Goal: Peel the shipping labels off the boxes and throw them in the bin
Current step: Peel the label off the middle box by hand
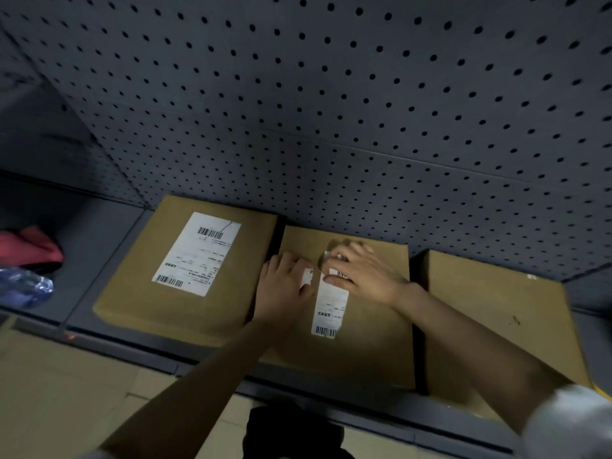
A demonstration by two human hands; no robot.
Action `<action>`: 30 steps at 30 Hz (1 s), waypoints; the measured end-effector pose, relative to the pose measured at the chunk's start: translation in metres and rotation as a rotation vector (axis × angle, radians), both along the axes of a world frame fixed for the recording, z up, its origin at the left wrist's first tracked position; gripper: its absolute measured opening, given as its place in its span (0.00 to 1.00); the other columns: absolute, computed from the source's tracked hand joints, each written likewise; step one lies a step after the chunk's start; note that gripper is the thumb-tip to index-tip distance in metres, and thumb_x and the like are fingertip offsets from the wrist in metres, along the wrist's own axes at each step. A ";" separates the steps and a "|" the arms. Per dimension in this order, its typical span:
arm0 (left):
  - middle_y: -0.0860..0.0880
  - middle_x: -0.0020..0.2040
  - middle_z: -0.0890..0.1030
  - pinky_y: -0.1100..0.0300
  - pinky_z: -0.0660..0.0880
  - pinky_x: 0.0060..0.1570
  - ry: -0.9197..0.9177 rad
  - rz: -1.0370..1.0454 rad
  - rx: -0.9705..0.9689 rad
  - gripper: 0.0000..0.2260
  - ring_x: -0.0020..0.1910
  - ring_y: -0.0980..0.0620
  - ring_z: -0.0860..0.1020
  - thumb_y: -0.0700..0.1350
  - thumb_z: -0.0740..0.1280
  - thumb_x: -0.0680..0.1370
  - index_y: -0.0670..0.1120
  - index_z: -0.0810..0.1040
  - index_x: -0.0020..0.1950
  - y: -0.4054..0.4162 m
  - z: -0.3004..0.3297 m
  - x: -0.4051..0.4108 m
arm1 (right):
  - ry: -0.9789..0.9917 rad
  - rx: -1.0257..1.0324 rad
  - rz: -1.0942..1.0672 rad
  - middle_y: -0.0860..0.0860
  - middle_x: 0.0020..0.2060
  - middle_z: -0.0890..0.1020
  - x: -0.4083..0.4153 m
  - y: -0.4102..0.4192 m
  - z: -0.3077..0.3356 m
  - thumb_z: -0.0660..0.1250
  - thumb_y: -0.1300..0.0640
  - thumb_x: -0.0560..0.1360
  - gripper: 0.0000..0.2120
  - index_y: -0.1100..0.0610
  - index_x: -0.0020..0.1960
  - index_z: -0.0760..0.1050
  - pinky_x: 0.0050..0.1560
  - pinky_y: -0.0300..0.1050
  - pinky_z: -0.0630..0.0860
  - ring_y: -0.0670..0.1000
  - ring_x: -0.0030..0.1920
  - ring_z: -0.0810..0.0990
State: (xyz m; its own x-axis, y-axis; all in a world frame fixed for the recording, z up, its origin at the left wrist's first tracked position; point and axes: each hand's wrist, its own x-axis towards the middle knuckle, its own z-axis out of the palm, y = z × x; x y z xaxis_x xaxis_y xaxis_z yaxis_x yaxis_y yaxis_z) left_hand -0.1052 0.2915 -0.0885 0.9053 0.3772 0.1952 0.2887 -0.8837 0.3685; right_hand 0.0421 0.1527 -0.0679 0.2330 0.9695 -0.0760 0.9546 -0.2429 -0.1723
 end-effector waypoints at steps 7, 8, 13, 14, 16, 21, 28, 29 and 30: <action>0.44 0.47 0.76 0.50 0.72 0.47 0.013 0.013 0.022 0.16 0.46 0.44 0.73 0.52 0.58 0.70 0.45 0.76 0.51 -0.002 0.000 -0.002 | 0.082 -0.027 -0.029 0.47 0.60 0.70 0.003 -0.001 0.002 0.53 0.38 0.76 0.22 0.46 0.66 0.66 0.58 0.42 0.62 0.49 0.58 0.67; 0.44 0.47 0.76 0.50 0.72 0.47 0.019 0.014 0.031 0.16 0.46 0.43 0.73 0.52 0.58 0.70 0.45 0.76 0.51 -0.003 -0.001 -0.002 | 0.076 -0.040 -0.019 0.47 0.59 0.70 0.004 0.000 0.003 0.54 0.38 0.77 0.21 0.46 0.66 0.66 0.58 0.42 0.62 0.49 0.58 0.67; 0.45 0.47 0.75 0.51 0.71 0.47 0.029 0.015 0.058 0.17 0.46 0.44 0.72 0.53 0.57 0.71 0.45 0.76 0.52 -0.003 -0.001 -0.003 | 0.053 -0.058 0.029 0.46 0.54 0.70 0.009 0.007 0.005 0.55 0.37 0.77 0.18 0.44 0.62 0.66 0.54 0.43 0.64 0.48 0.55 0.67; 0.45 0.47 0.75 0.51 0.71 0.47 0.021 0.015 0.062 0.16 0.46 0.44 0.72 0.52 0.58 0.71 0.46 0.76 0.52 -0.003 -0.001 -0.002 | 0.043 -0.060 0.043 0.46 0.54 0.69 0.010 0.010 0.005 0.55 0.38 0.77 0.17 0.45 0.61 0.66 0.54 0.43 0.64 0.48 0.55 0.67; 0.45 0.47 0.75 0.51 0.71 0.47 0.002 0.017 0.072 0.13 0.46 0.44 0.72 0.50 0.62 0.70 0.46 0.75 0.51 -0.003 -0.003 -0.002 | 0.028 -0.060 0.063 0.47 0.53 0.69 0.010 0.013 0.004 0.54 0.39 0.78 0.16 0.47 0.58 0.67 0.54 0.43 0.63 0.48 0.54 0.66; 0.44 0.47 0.75 0.50 0.71 0.48 -0.008 0.019 0.074 0.14 0.46 0.44 0.71 0.46 0.72 0.67 0.46 0.75 0.51 -0.002 -0.006 -0.002 | 0.028 -0.023 0.088 0.46 0.51 0.68 0.011 0.010 -0.002 0.52 0.40 0.78 0.15 0.50 0.50 0.68 0.51 0.40 0.57 0.44 0.50 0.60; 0.44 0.47 0.75 0.49 0.72 0.48 -0.007 0.023 0.072 0.16 0.47 0.44 0.72 0.46 0.72 0.68 0.45 0.76 0.53 -0.004 -0.004 -0.002 | 0.298 0.212 -0.088 0.45 0.49 0.74 0.008 -0.003 -0.013 0.58 0.39 0.74 0.19 0.46 0.59 0.74 0.54 0.40 0.61 0.45 0.53 0.69; 0.44 0.48 0.75 0.49 0.72 0.48 -0.003 0.025 0.069 0.16 0.47 0.43 0.72 0.47 0.72 0.68 0.45 0.76 0.53 -0.004 -0.004 -0.002 | 0.328 0.261 -0.109 0.44 0.48 0.74 0.007 -0.003 -0.015 0.60 0.39 0.73 0.17 0.45 0.56 0.76 0.54 0.41 0.63 0.45 0.52 0.70; 0.44 0.48 0.75 0.49 0.71 0.48 -0.001 0.026 0.066 0.15 0.47 0.43 0.72 0.47 0.72 0.68 0.45 0.75 0.53 -0.004 -0.004 -0.003 | 0.352 0.308 -0.134 0.43 0.46 0.74 0.006 -0.003 -0.016 0.62 0.40 0.72 0.14 0.45 0.53 0.77 0.54 0.42 0.64 0.44 0.51 0.71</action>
State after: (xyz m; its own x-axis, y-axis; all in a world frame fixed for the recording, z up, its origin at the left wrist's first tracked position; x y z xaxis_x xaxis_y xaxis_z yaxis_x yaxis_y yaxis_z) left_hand -0.1077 0.2874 -0.0920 0.8952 0.3866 0.2216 0.3112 -0.8984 0.3099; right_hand 0.0482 0.1501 -0.0838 0.3691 0.9225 0.1129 0.7893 -0.2470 -0.5621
